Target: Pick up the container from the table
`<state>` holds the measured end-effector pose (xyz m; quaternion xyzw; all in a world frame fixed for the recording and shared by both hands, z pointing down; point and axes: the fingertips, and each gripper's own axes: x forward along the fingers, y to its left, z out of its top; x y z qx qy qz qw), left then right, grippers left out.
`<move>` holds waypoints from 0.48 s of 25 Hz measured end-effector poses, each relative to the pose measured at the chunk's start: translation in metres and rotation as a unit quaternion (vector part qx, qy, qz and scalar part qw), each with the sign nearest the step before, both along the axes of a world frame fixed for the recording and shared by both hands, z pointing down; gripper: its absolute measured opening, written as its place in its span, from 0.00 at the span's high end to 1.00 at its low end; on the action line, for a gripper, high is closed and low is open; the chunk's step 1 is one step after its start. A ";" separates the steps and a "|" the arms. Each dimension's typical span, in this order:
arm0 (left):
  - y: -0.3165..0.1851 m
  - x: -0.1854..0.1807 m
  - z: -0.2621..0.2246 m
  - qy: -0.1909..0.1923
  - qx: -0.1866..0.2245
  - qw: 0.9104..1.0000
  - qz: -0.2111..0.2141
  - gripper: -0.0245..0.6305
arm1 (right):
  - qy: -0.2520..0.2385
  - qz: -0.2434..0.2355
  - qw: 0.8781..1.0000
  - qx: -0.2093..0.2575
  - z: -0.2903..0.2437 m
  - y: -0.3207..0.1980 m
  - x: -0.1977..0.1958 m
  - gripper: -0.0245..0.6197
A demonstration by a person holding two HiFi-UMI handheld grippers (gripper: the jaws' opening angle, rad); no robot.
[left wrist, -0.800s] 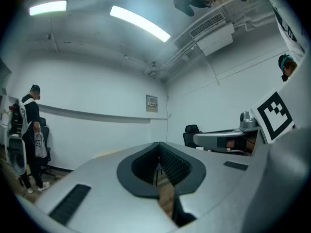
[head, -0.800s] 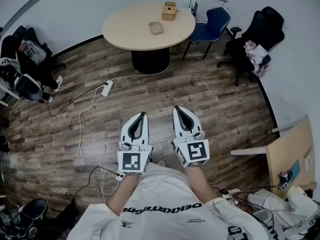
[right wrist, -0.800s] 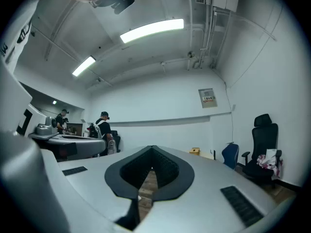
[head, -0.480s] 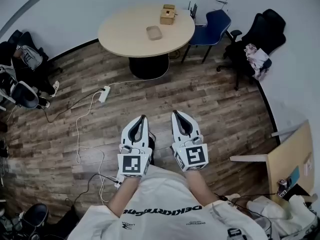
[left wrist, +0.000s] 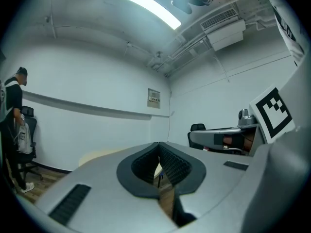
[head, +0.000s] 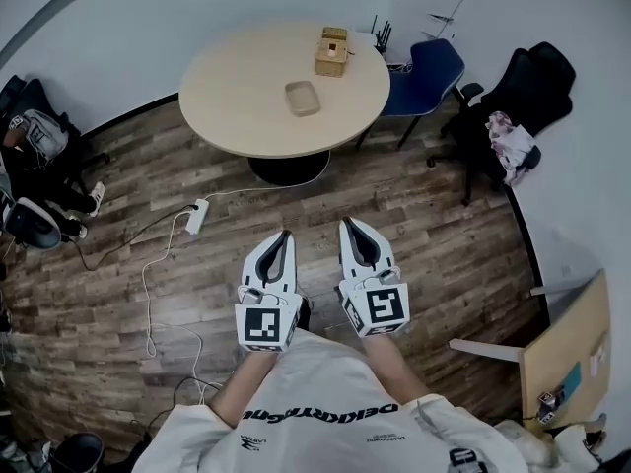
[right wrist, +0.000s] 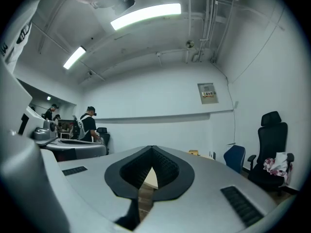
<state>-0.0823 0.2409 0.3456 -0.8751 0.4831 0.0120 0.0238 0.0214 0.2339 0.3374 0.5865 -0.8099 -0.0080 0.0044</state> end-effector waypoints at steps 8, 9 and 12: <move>-0.161 0.018 -0.018 -0.013 0.015 0.999 0.025 0.94 | 0.000 0.013 1.000 -0.015 -0.013 -0.169 0.014 0.91; -0.177 0.019 -0.018 -0.014 0.013 0.999 0.026 0.94 | -0.002 0.017 1.000 -0.017 -0.012 -0.186 0.014 0.91; -0.218 0.021 -0.017 -0.007 0.001 1.000 0.025 0.94 | -0.009 0.024 0.999 -0.020 -0.012 -0.227 0.016 0.91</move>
